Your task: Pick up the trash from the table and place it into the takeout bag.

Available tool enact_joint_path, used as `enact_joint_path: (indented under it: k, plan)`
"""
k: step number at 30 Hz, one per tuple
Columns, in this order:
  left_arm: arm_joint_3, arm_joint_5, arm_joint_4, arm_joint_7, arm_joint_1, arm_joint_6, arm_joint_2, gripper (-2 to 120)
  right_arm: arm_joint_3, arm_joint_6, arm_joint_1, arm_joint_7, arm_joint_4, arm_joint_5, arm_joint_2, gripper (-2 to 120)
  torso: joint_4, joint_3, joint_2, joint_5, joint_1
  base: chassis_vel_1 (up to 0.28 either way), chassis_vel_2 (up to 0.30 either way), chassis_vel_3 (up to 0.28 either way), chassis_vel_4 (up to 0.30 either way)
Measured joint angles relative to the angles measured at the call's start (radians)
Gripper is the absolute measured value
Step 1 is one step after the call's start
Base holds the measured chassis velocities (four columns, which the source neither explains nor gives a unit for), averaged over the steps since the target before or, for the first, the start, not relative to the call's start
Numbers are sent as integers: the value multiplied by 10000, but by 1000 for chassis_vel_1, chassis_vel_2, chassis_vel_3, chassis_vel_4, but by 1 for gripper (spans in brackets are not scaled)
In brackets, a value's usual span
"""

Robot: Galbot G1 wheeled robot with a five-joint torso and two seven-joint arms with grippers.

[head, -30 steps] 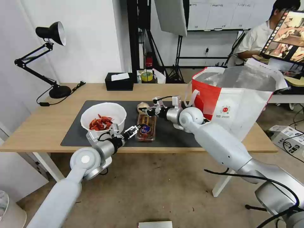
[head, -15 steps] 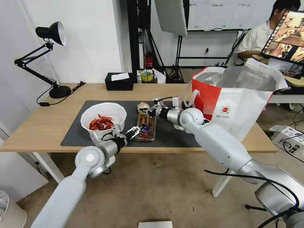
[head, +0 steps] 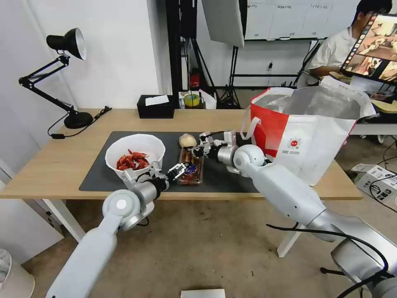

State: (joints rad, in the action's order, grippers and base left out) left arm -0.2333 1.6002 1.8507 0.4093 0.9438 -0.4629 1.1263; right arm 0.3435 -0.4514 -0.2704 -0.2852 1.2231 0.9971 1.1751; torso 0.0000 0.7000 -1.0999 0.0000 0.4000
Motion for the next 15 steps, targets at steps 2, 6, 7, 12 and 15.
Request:
enact_joint_path:
  k: [2,6,7,12,15]
  plan:
    - [-10,2,11,2,15,0,-2,100,8,-9,1,0,-7,-4,0,0,1,0,0,0,0,0,0,0,0]
    - [-18,14,33,2,45,0,4,100,66,-47,9,0,-21,-9,0,0,0,0,0,0,0,0,0,0,0]
    - [-9,17,32,2,44,0,8,100,105,-60,10,0,-25,-19,-2,0,0,0,0,0,0,0,0,0,0]
    - [6,79,56,3,25,0,23,100,164,-107,8,4,-32,-49,-3,0,0,-1,-2,-1,0,0,0,0,0]
    - [5,107,72,4,26,0,16,100,175,-133,-2,10,-32,-59,-6,0,0,-1,-2,0,0,0,0,0,0]
